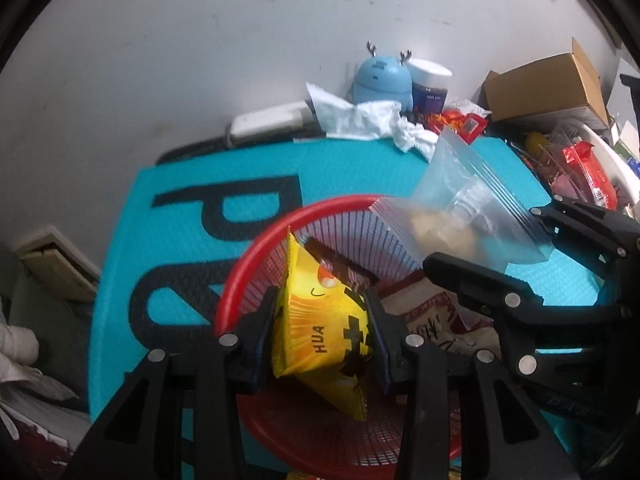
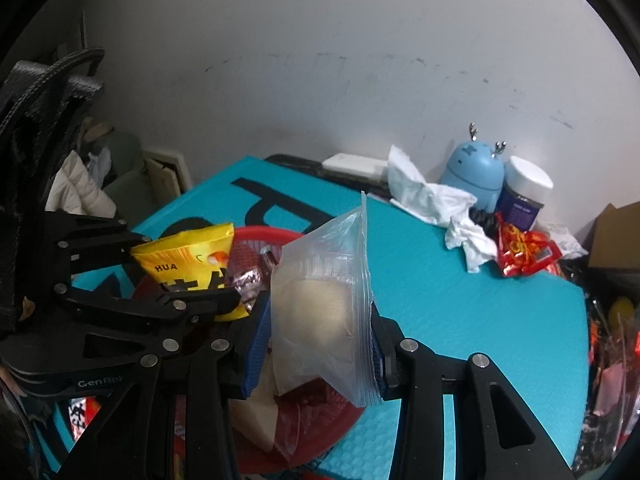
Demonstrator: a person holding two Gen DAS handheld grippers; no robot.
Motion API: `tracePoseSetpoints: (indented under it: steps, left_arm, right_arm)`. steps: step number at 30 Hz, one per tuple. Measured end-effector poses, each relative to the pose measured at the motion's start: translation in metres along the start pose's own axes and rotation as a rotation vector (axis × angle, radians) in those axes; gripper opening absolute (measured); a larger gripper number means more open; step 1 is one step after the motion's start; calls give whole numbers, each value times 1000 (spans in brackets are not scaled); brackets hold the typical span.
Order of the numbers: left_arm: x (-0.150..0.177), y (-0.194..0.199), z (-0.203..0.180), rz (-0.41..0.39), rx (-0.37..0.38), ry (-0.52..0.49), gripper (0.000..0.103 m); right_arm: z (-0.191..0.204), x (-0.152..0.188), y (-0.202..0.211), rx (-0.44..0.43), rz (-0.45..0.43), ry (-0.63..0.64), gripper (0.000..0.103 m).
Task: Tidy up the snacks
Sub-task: 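Carry the yellow bag and zip bag with both tools over the red basket, then open both tools, dropping the yellow bag and zip bag into the basket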
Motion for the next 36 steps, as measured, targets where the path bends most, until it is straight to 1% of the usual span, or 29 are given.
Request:
tracePoseSetpoints:
  steps: [8, 10, 11, 12, 14, 15, 18, 23, 29, 36]
  left_arm:
    - [9, -10, -4, 72, 40, 17, 41]
    - [10, -10, -3, 76, 41, 26, 42]
    - [10, -10, -3, 77, 41, 27, 44]
    - [10, -9, -2, 77, 38, 30, 49]
    - [9, -8, 1, 73, 27, 35, 55]
    - [9, -6, 2, 69, 20, 36, 58]
    - [8, -2, 5, 56, 2, 37, 64]
    - [4, 8, 11, 30, -19, 36, 64]
    - [2, 16, 15, 18, -37, 38, 64]
    - [2, 24, 23, 0, -41, 69, 64]
  right_arm:
    - [2, 6, -2, -5, 30, 27, 43]
    - [3, 7, -2, -7, 35, 31, 47]
    - [3, 7, -1, -10, 36, 31, 50]
    - [4, 7, 0, -14, 35, 30, 50]
    - [5, 6, 2, -20, 31, 31, 50]
    - [5, 5, 3, -22, 30, 32, 52]
    - [9, 6, 5, -36, 32, 38, 54]
    - [14, 5, 9, -52, 28, 47, 54]
    - [20, 3, 12, -74, 25, 37, 54]
    - [21, 1, 15, -57, 14, 34, 54]
Point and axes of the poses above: each gripper's, at about its wrist camera, not at the fingertips, and y roughly against the way its jaws point, z to its left, x to its underside, the point moved 10 cm from there along -y, roughly the way its jaws point, and after that the axes turned 15 degrees about -y, right-handed, at the moved point
